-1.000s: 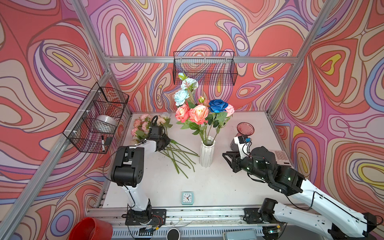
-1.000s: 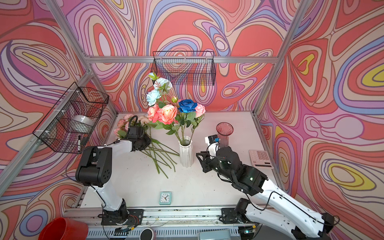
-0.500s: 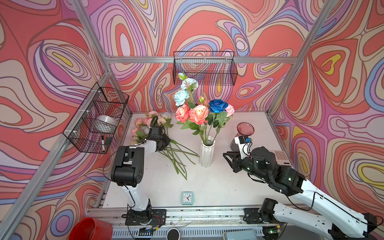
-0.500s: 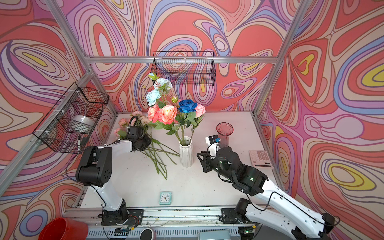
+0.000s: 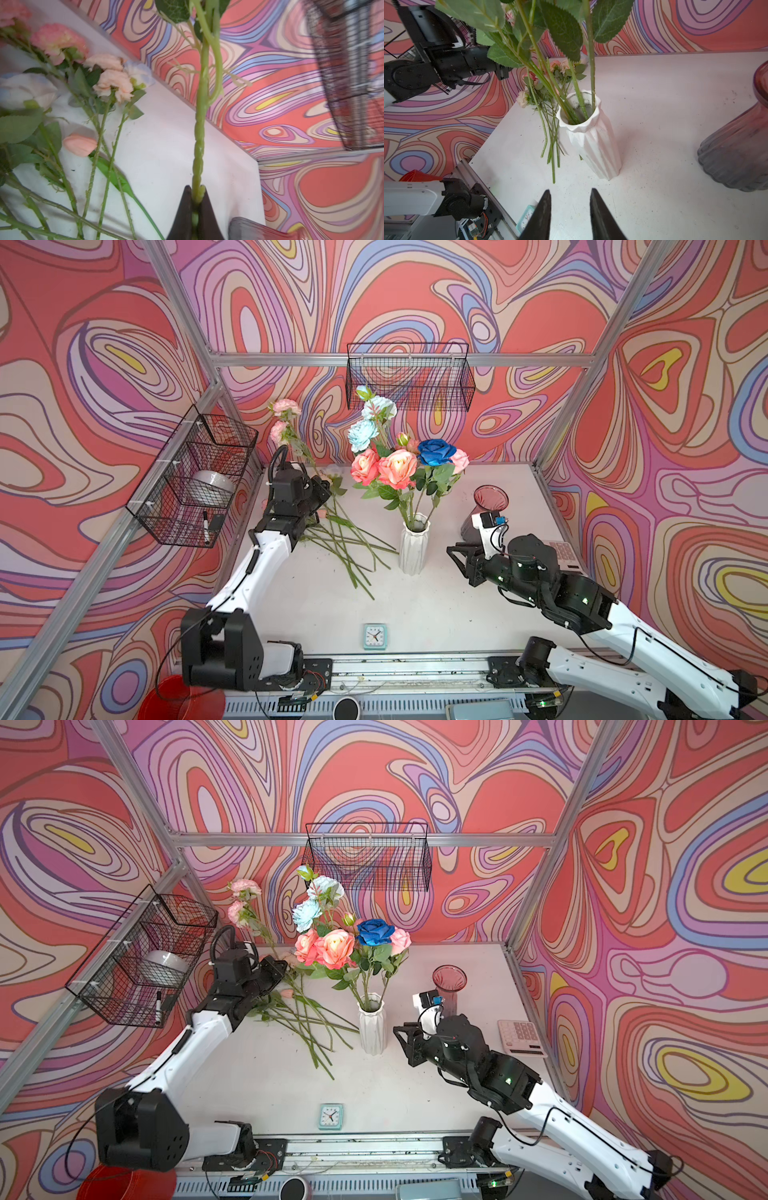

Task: Arrange the flowers into the vase
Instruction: 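Grasp a pale pink rose stem with the left gripper and lift it high, then grasp the pale pink rose stem with the right gripper below the left gripper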

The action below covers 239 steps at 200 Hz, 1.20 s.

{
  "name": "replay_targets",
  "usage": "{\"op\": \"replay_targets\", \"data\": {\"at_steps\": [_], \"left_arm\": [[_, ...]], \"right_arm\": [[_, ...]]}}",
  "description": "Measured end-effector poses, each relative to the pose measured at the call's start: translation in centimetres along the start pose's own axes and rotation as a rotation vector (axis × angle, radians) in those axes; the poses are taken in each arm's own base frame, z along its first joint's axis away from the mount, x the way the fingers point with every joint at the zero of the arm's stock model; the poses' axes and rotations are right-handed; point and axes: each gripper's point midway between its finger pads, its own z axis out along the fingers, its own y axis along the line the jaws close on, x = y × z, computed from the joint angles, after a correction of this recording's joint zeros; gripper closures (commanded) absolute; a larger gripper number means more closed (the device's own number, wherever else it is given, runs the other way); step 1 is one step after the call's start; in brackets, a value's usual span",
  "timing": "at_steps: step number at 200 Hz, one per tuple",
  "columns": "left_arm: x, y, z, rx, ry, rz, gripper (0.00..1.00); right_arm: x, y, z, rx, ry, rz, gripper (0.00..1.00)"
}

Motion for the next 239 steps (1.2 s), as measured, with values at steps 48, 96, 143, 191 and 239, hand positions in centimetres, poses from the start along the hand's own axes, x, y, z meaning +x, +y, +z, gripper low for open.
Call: {"op": "replay_targets", "data": {"at_steps": [48, 96, 143, 191, 239], "left_arm": [[0.1, -6.2, -10.5, 0.231, -0.037, 0.083, 1.0], [3.5, -9.7, -19.0, 0.466, 0.005, 0.211, 1.0], [7.6, -10.4, -22.4, 0.623, 0.133, 0.293, 1.0], [9.7, -12.4, -25.1, 0.807, 0.226, 0.343, 1.0], [10.3, -14.1, -26.9, 0.953, 0.277, 0.349, 1.0]], "right_arm": [[-0.1, 2.5, -0.2, -0.129, 0.027, -0.02, 0.5], [0.7, 8.8, 1.0, -0.353, 0.12, -0.076, 0.46], [2.3, 19.0, 2.5, -0.561, 0.197, -0.23, 0.41], [-1.4, 23.4, 3.9, -0.623, 0.107, -0.266, 0.39], [-2.9, 25.3, 5.0, -0.648, 0.068, -0.285, 0.63]]}}
